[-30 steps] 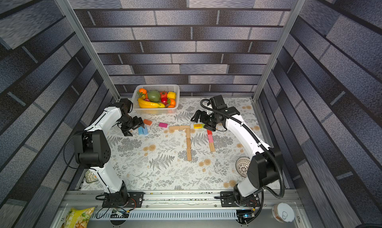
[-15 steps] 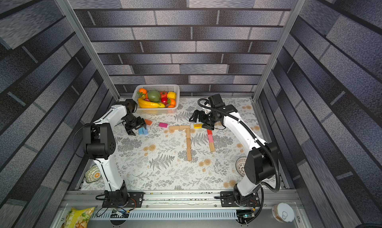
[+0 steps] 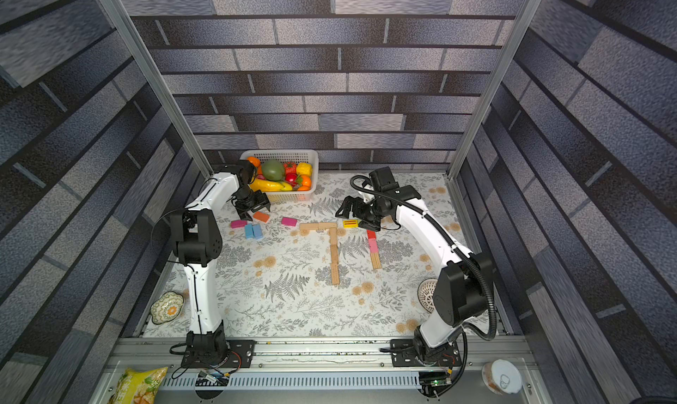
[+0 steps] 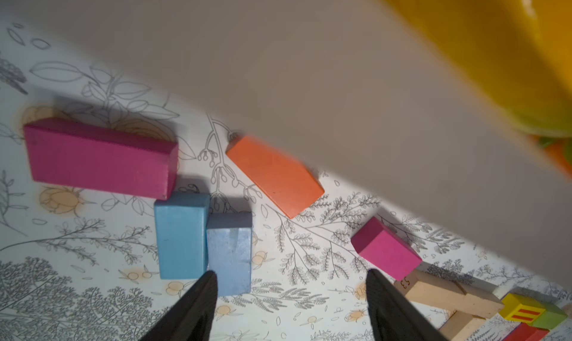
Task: Assemble the number 7 with building blocks
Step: Adjust the building block at the center of the board.
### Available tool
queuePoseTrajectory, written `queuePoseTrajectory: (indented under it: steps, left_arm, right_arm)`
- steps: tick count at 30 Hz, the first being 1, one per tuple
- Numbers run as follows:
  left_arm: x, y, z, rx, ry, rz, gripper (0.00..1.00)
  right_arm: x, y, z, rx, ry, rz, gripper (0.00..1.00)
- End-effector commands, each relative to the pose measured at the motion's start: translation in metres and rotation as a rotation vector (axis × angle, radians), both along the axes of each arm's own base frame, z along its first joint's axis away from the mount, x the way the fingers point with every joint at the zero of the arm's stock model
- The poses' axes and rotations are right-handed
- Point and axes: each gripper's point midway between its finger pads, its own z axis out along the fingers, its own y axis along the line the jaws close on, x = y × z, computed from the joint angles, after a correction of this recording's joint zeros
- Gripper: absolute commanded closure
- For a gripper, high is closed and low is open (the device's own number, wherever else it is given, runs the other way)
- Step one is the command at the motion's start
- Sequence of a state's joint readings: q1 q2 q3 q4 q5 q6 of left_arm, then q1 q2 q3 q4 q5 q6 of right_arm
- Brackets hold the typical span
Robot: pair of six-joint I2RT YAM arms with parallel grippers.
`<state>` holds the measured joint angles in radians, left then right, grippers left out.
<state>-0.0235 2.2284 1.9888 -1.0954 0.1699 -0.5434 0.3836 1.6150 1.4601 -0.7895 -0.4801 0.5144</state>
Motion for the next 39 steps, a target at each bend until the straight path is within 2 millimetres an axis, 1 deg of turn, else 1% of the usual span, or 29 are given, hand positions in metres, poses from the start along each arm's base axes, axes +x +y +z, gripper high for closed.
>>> queuePoseTrajectory:
  steps: [1, 3, 5, 7, 10, 14, 18, 21, 24, 28, 31, 33, 36, 39]
  left_arm:
    - [-0.003, 0.008, -0.002, -0.033, 0.022, 0.056, 0.23]
    - [-0.001, 0.001, -0.001, -0.051, 0.011, 0.044, 0.23]
    - [0.003, -0.013, 0.002, -0.088, -0.018, 0.012, 0.23]
    - [0.003, -0.026, 0.003, -0.104, -0.029, -0.005, 0.23]
    - [-0.002, -0.038, -0.002, -0.123, -0.022, -0.002, 0.23]
    - [-0.008, -0.046, -0.009, -0.163, -0.044, 0.027, 0.23]
    - [-0.015, -0.053, -0.020, -0.201, -0.063, 0.035, 0.24]
    - [-0.022, -0.054, -0.028, -0.199, -0.059, 0.028, 0.24]
    - [-0.029, -0.049, -0.033, -0.185, -0.055, 0.027, 0.24]
    - [-0.030, -0.041, -0.036, -0.194, -0.080, 0.034, 0.24]
    - [-0.023, -0.030, -0.035, -0.207, -0.087, 0.058, 0.24]
    - [-0.013, -0.025, -0.029, -0.209, -0.105, 0.054, 0.24]
    - [0.004, -0.024, -0.017, -0.210, -0.143, 0.028, 0.23]
    - [0.020, -0.027, -0.002, -0.227, -0.188, 0.005, 0.23]
  right_arm:
    - [-0.007, -0.006, 0.000, -0.012, 0.008, 0.003, 0.00]
    - [-0.006, -0.005, -0.003, -0.014, 0.017, 0.007, 0.00]
    - [-0.004, -0.005, -0.005, -0.016, 0.023, 0.007, 0.00]
    - [-0.002, -0.004, -0.009, -0.014, 0.031, 0.009, 0.00]
    - [0.000, -0.001, -0.010, -0.004, 0.039, 0.012, 0.00]
    - [0.001, -0.001, -0.009, -0.006, 0.038, 0.011, 0.00]
    - [-0.001, -0.002, -0.010, -0.009, 0.045, 0.009, 0.00]
    - [-0.002, -0.003, -0.010, -0.012, 0.043, 0.005, 0.00]
    - [-0.003, -0.004, -0.009, -0.009, 0.045, -0.001, 0.00]
    - [-0.003, -0.003, -0.008, 0.003, 0.046, -0.012, 0.00]
    - [-0.004, -0.002, -0.006, 0.015, 0.048, -0.019, 0.00]
    - [-0.004, -0.003, -0.005, 0.014, 0.045, -0.023, 0.00]
    - [-0.006, -0.004, -0.004, 0.009, 0.045, -0.024, 0.00]
    - [-0.007, -0.005, -0.004, 0.005, 0.046, -0.027, 0.00]
